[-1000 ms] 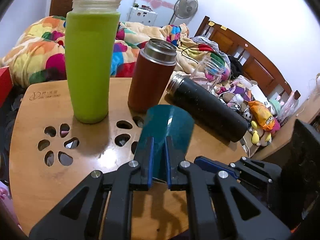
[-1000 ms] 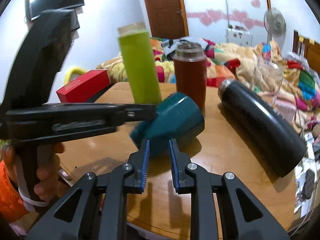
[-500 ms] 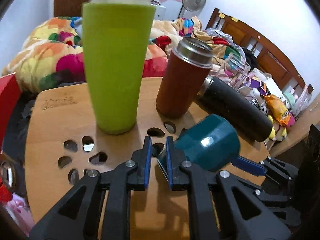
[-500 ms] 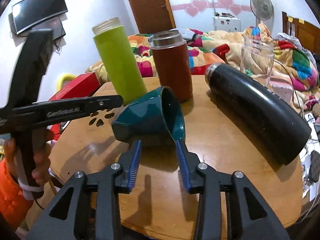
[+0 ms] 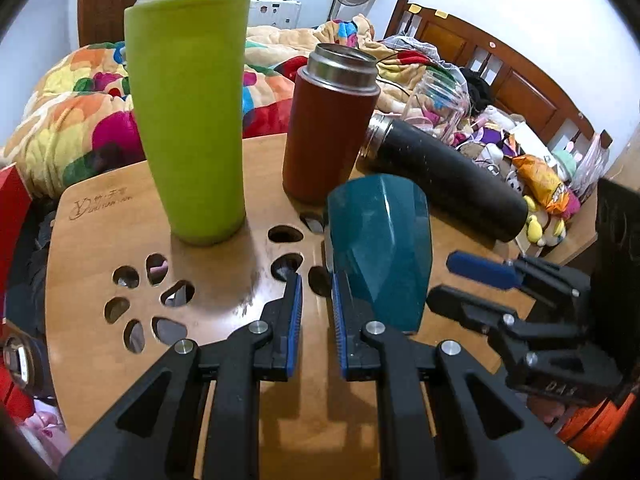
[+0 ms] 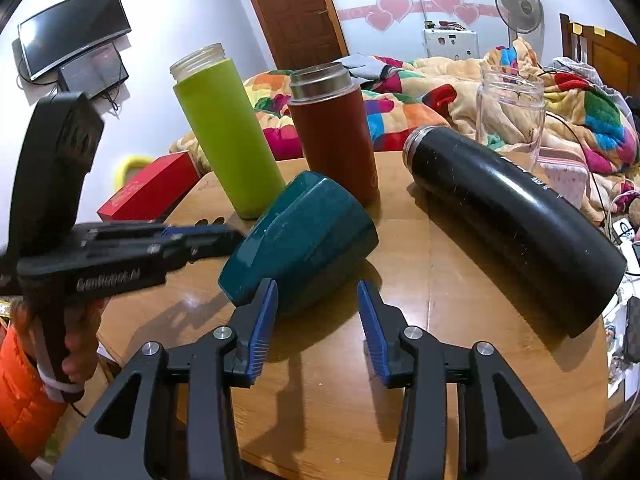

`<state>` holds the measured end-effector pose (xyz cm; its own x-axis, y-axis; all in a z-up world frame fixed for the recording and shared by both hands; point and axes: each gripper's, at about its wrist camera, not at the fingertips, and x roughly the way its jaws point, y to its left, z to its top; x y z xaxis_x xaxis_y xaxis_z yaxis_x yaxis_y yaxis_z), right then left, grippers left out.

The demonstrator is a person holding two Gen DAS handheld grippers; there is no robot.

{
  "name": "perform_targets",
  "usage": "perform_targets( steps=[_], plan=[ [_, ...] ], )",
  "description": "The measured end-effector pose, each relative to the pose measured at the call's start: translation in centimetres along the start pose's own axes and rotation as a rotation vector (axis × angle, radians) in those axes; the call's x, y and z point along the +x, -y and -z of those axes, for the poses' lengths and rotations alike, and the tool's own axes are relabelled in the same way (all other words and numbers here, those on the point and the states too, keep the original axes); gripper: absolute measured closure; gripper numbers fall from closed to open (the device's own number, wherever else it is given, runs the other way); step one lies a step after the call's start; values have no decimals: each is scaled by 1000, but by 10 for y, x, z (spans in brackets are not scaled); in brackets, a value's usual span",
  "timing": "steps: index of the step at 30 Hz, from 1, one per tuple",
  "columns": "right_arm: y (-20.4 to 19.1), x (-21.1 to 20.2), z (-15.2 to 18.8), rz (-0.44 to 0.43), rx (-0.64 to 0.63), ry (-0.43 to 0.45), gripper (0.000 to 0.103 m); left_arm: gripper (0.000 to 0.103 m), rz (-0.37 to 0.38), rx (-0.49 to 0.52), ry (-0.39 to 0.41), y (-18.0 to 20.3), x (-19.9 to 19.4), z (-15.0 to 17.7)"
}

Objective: Flip cup upside down

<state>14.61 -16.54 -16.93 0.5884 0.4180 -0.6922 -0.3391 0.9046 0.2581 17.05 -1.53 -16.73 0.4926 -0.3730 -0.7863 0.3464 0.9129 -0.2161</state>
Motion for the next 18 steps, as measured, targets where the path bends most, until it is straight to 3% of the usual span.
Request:
perform_targets(
  steps=[8, 14, 18],
  plan=[
    [3, 0, -4, -23, 22, -5, 53, 90, 83, -2, -14, 16, -3, 12],
    [2, 4, -4, -13, 6, -22, 53, 90, 68, 37, 2, 27, -10, 17],
    [7, 6, -2, -12, 33, -16, 44, 90, 51, 27, 24, 20, -24, 17]
  ],
)
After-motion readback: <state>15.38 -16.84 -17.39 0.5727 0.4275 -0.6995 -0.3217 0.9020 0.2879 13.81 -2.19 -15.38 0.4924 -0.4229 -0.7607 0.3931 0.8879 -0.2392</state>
